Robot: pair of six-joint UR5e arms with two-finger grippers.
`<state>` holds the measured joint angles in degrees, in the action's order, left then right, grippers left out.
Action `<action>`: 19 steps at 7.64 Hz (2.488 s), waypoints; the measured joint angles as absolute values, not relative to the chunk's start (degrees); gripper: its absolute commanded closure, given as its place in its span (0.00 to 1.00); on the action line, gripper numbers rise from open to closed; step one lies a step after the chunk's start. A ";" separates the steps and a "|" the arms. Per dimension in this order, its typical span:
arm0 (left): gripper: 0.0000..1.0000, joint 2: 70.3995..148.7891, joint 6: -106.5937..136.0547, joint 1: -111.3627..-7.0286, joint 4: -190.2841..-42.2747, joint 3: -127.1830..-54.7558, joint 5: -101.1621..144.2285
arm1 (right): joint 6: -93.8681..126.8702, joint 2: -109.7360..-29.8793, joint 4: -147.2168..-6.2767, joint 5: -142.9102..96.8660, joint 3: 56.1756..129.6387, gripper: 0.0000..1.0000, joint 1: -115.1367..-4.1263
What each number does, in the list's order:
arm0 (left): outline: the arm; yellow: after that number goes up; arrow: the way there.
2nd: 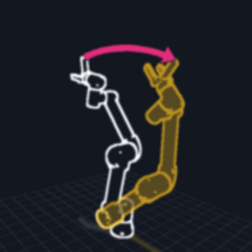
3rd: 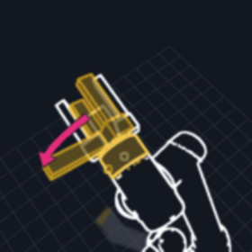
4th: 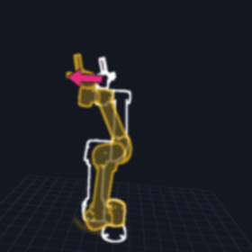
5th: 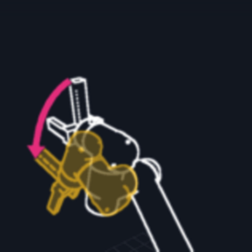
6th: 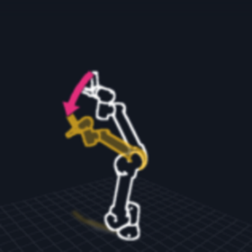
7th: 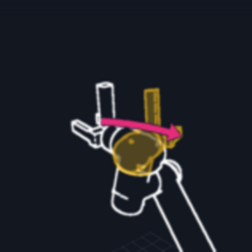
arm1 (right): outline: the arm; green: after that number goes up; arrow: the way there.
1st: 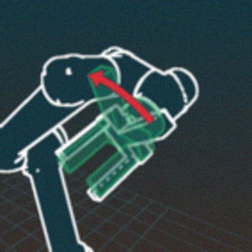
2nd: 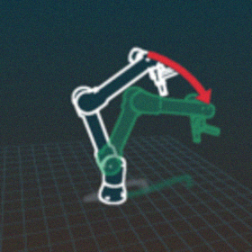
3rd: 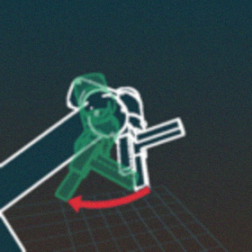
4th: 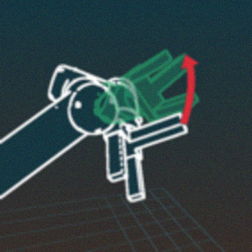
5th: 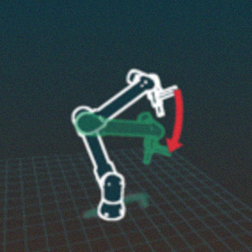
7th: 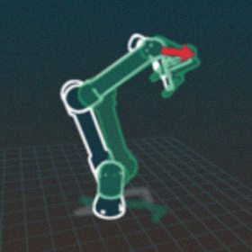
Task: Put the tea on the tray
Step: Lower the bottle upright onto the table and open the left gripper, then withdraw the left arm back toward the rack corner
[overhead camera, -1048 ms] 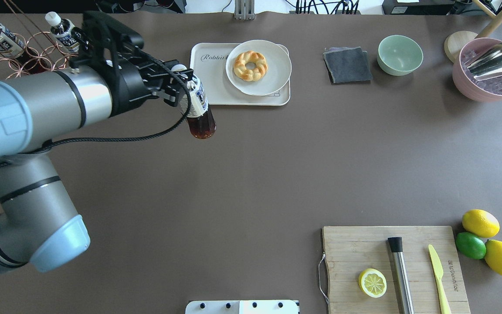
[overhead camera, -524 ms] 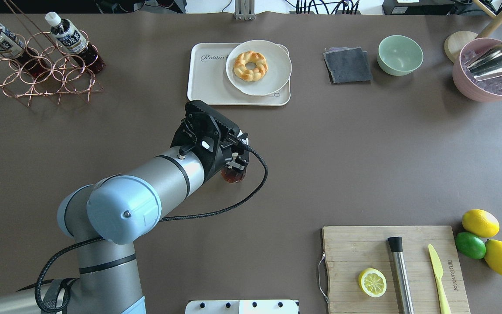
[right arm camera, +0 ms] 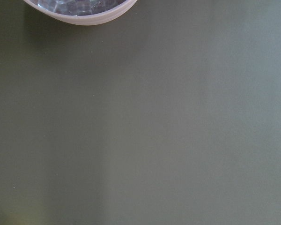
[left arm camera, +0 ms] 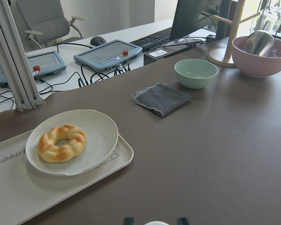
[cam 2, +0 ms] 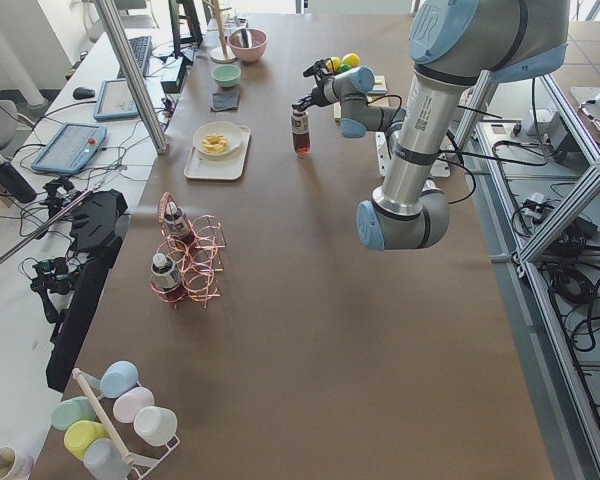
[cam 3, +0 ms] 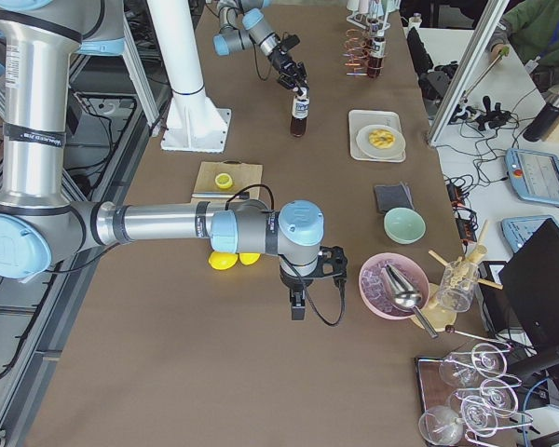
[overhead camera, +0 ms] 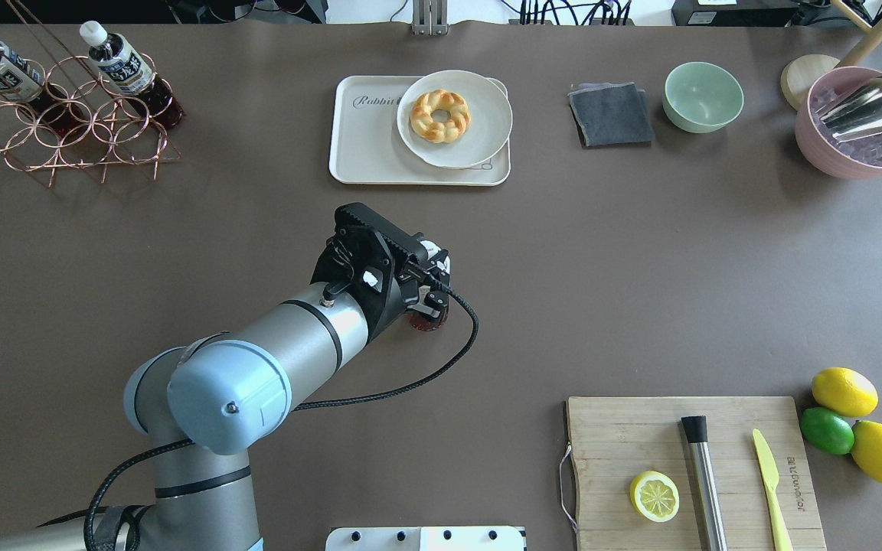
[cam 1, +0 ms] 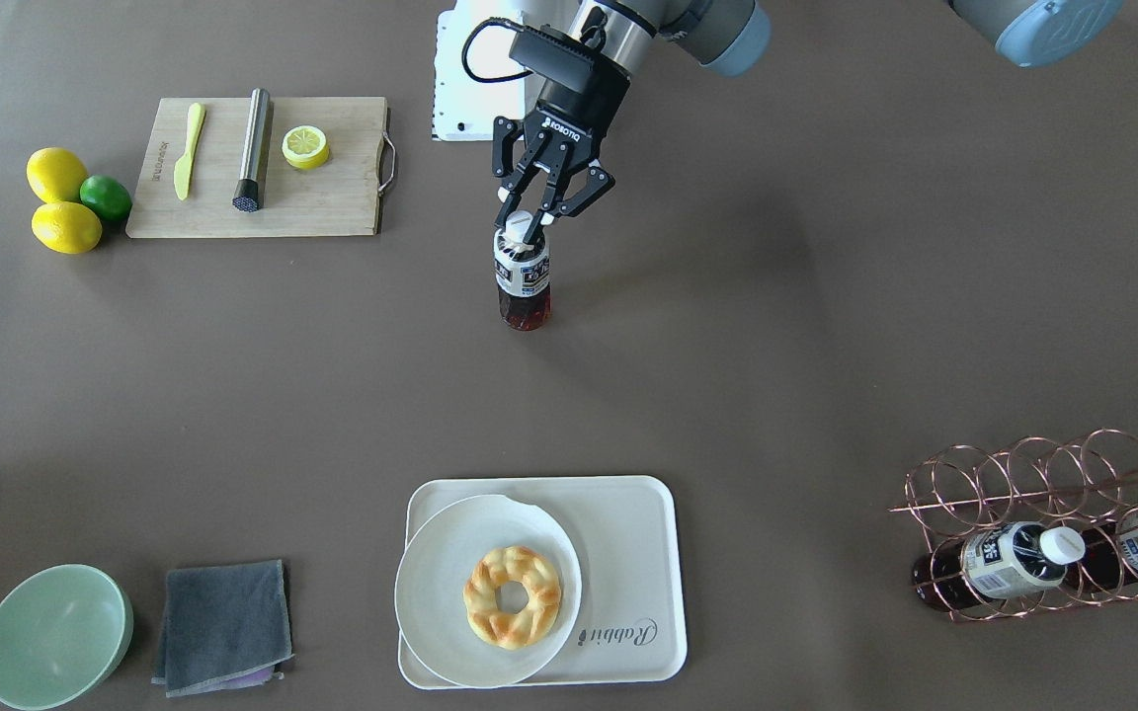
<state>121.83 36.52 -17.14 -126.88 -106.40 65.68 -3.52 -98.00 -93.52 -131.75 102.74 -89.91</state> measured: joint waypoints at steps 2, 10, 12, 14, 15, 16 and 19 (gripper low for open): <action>0.98 121.76 36.38 -17.28 -127.00 -106.36 65.61 | -3.52 -98.00 -93.52 -131.75 102.74 0.00 -89.91; 0.08 121.12 33.58 -17.32 -127.09 -106.34 64.25 | -3.51 -98.00 -93.57 -131.75 102.66 0.00 -89.91; 0.03 121.23 33.63 -17.31 -127.16 -106.83 64.30 | -3.52 -98.00 -93.60 -131.75 102.66 0.00 -89.91; 0.03 121.33 34.18 -17.35 -128.10 -109.16 64.62 | -3.52 -98.00 -93.57 -131.75 102.72 0.00 -89.91; 0.03 121.24 34.98 -17.56 -128.41 -110.78 64.72 | -3.52 -98.00 -93.54 -131.75 102.73 0.00 -89.91; 0.03 120.87 37.54 -18.32 -128.36 -111.73 65.25 | -3.51 -98.00 -93.53 -131.75 102.73 0.00 -89.91; 0.03 114.08 44.24 -32.59 -127.63 -112.41 87.71 | -3.48 -97.99 -93.59 -131.75 102.71 0.00 -89.91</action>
